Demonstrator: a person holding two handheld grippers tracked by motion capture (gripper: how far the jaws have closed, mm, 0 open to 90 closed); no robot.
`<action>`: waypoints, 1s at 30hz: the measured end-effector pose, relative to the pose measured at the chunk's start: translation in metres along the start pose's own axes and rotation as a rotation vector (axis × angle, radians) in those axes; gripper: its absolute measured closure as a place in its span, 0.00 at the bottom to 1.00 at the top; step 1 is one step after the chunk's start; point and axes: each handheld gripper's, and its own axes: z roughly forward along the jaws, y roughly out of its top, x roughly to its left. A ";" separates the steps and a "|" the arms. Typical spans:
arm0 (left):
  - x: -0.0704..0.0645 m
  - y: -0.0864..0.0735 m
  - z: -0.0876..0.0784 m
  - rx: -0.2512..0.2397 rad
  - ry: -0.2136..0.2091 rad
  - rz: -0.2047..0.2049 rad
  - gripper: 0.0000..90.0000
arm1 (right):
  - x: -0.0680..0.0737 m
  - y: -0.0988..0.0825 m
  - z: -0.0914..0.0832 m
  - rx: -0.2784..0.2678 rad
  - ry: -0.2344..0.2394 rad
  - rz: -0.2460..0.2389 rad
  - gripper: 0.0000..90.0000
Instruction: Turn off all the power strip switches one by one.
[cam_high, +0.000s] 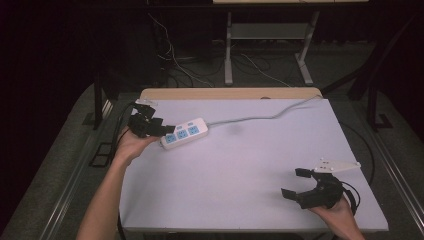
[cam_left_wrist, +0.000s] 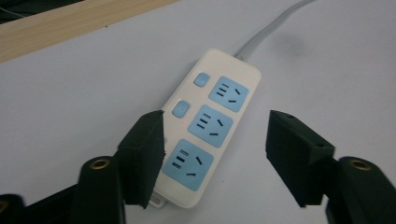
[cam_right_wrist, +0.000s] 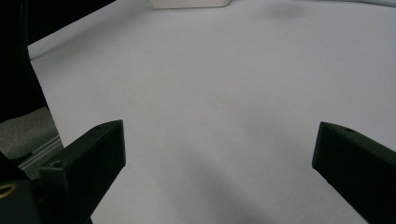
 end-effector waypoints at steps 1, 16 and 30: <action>0.001 0.000 0.001 0.002 0.003 0.000 0.48 | 0.000 0.000 0.001 0.001 0.000 -0.001 0.03; 0.023 -0.005 0.014 -0.003 -0.025 -0.066 0.74 | 0.001 0.000 0.002 0.007 0.006 -0.004 0.03; 0.045 -0.012 0.022 -0.061 -0.024 -0.197 0.99 | 0.000 0.000 0.003 0.006 0.015 -0.009 0.03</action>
